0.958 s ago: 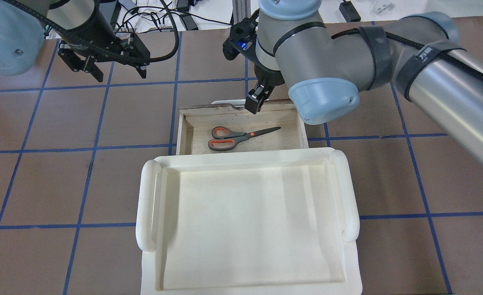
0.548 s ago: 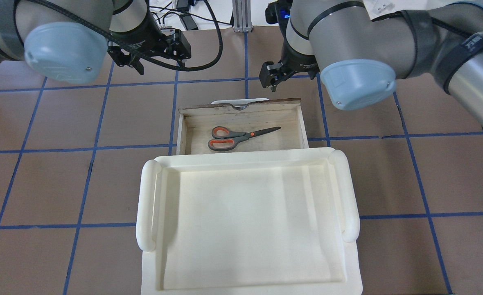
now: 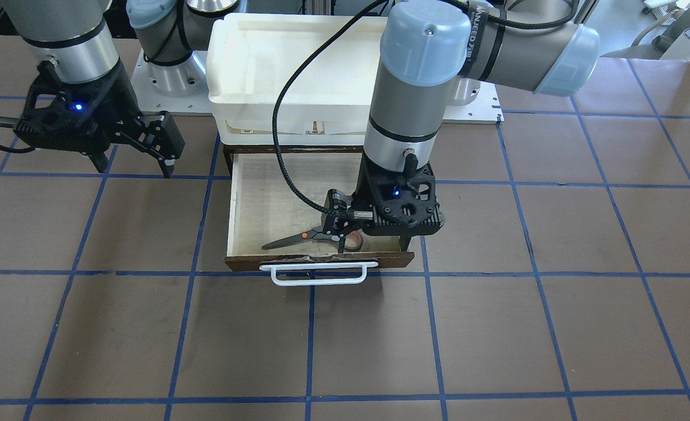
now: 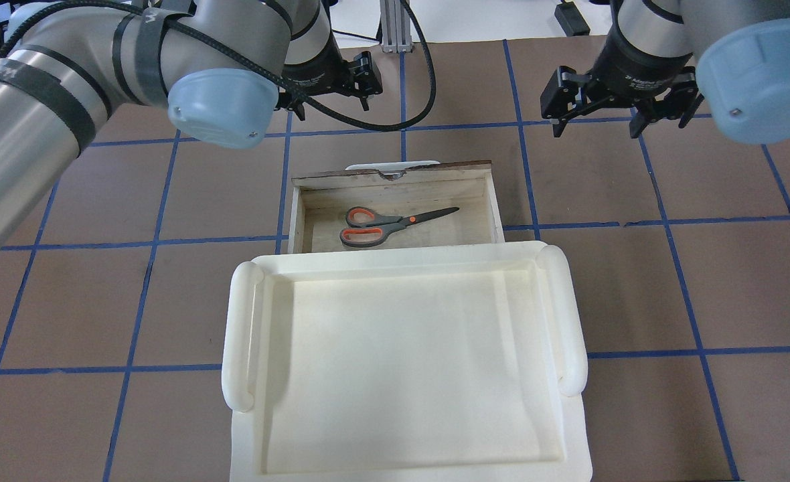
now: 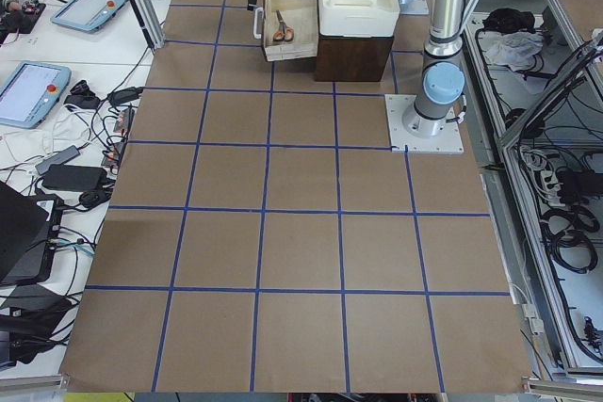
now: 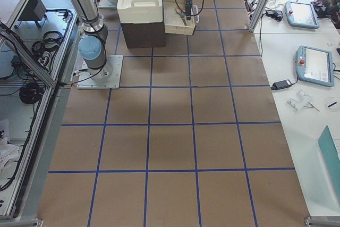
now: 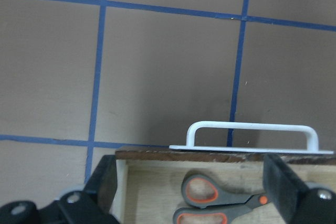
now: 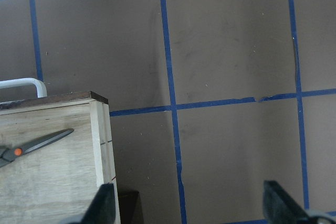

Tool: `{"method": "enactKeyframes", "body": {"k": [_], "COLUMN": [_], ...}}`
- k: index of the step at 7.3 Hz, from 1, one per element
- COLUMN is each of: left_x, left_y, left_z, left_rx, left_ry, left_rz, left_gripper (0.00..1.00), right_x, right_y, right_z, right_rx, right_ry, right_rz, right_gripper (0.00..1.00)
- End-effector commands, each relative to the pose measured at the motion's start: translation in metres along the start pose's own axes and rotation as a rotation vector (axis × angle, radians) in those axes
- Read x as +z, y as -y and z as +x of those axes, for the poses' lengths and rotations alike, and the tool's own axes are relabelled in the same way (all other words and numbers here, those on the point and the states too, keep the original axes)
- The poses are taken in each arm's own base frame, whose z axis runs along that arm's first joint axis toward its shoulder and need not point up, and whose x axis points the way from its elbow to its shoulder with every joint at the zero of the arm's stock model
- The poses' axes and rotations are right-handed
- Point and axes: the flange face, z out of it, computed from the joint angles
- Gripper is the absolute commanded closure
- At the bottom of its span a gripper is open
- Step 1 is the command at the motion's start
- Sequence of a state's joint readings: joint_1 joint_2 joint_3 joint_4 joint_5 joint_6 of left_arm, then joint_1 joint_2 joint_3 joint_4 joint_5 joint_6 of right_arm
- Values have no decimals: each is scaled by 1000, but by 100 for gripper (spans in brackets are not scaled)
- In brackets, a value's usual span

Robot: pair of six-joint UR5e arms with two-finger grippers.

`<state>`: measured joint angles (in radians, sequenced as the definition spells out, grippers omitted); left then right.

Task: Put scissors in drawer and close it
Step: 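Reach the left gripper over the drawer's front edge nearest the robot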

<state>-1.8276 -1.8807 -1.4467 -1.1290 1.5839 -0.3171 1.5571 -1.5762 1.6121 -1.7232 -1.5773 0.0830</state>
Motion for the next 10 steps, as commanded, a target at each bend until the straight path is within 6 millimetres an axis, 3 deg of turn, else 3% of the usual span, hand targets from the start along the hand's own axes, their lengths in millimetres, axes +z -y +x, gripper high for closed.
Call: {"method": "enactKeyframes", "body": {"k": [1,2,4,6,7,10], "left_x": [26,39,59,94,105,151], "left_y": [20,35,42,54,58,44], "left_z": [29,38,53,58,62,64], "left_rx": [85,113,109,-42,-42,-44], "left_ry": [9,-1,18,37,52,120], "left_rz": [15,50,49,29,12,-103], "left_gripper": [0,0,0,0,0,0], "right_x": [-9,-7,-14,-35,-36,-36], "right_y": [-6,-8,-16,-32,-32,-32], "right_z": [7,8,6,6,7,7], "right_rx": [21,21,18,3,3,1], "right_ry": [-8,-9,4,8,6,5], "right_rz": [2,-14,-19,10,9,9], "right_gripper": [0,0,0,0,0,0]}}
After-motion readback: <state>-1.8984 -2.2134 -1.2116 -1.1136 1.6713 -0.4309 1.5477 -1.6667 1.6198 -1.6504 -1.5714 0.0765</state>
